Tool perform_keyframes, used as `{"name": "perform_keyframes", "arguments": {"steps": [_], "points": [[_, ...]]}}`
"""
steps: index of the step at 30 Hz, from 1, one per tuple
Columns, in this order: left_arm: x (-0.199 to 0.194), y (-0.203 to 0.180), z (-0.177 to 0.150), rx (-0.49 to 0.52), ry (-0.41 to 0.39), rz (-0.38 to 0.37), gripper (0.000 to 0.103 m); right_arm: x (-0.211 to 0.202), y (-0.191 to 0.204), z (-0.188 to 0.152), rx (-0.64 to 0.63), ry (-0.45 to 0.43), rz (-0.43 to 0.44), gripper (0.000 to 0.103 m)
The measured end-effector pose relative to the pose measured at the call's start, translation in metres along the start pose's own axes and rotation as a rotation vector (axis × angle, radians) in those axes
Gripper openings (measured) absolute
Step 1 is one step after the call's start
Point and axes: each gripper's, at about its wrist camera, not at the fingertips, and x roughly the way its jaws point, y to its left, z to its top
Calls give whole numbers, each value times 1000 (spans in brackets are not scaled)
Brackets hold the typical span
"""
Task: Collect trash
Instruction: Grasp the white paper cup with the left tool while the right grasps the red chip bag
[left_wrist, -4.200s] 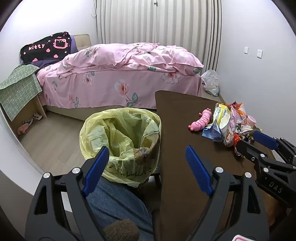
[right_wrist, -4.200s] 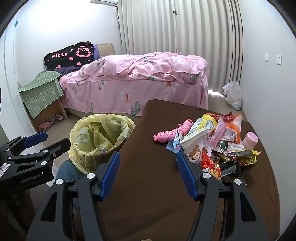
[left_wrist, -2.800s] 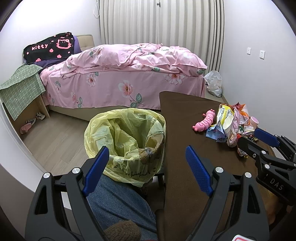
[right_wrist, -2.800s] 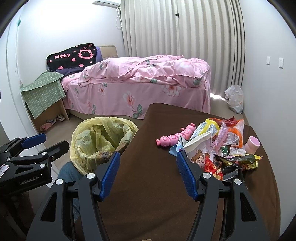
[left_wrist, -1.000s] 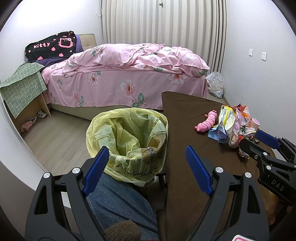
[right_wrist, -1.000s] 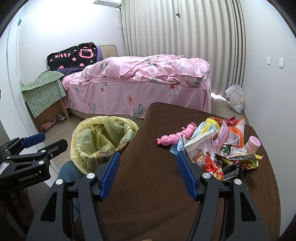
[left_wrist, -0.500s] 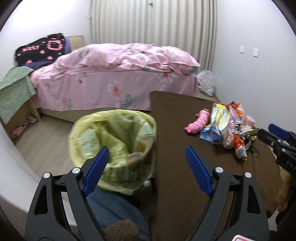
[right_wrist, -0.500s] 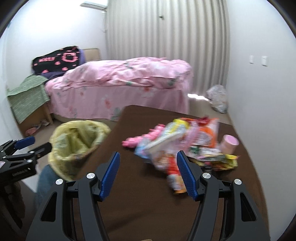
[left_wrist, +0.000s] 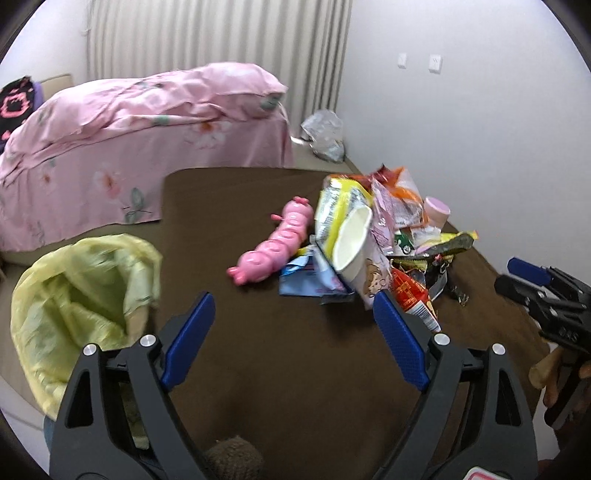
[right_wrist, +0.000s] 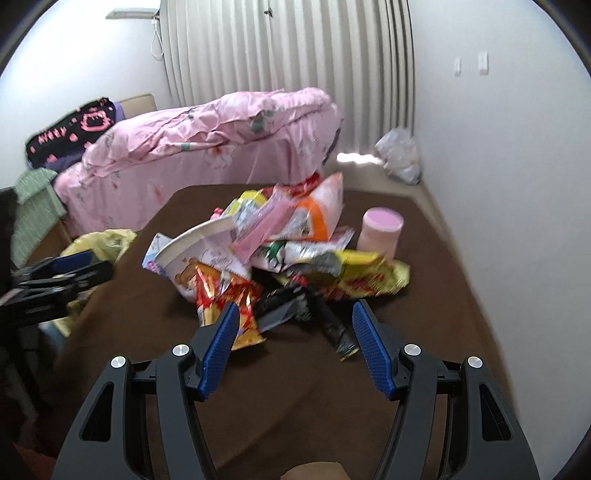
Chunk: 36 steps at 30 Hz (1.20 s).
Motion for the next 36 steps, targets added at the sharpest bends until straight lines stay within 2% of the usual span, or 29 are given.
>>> {"name": "perform_keyframes", "arguments": {"steps": [3, 6, 11, 13, 16, 18, 20, 23, 25, 28, 34, 36], "points": [[11, -3, 3, -2, 23, 13, 83, 17, 14, -6, -103, 89, 16, 60], [14, 4, 4, -43, 44, -12, 82, 25, 26, -9, -148, 66, 0, 60], [13, 11, 10, -57, 54, -65, 78, 50, 32, 3, -128, 53, 121, 60], [15, 9, 15, -49, 50, -63, 76, 67, 32, 7, -108, 90, 159, 60], [16, 5, 24, -34, 43, -75, 75, 86, 30, 5, -59, 170, 221, 44], [18, 0, 31, -8, 38, -94, 74, 81, 28, 3, -55, 156, 240, 36], [21, -7, 38, 19, 39, -123, 73, 71, 26, -1, -61, 141, 229, 32], [34, -20, 48, 62, 42, -138, 70, 55, 19, -8, -46, 119, 194, 32], [45, -25, 53, 71, 51, -136, 64, 49, 12, -12, -30, 123, 170, 32], [64, -28, 60, 46, 84, -168, 55, 42, 3, -19, -19, 124, 128, 32], [84, -27, 58, 22, 152, -203, 47, 38, -11, -24, 18, 120, 116, 32], [82, -24, 54, 7, 168, -204, 38, 39, -9, -23, 14, 118, 119, 32]]}}
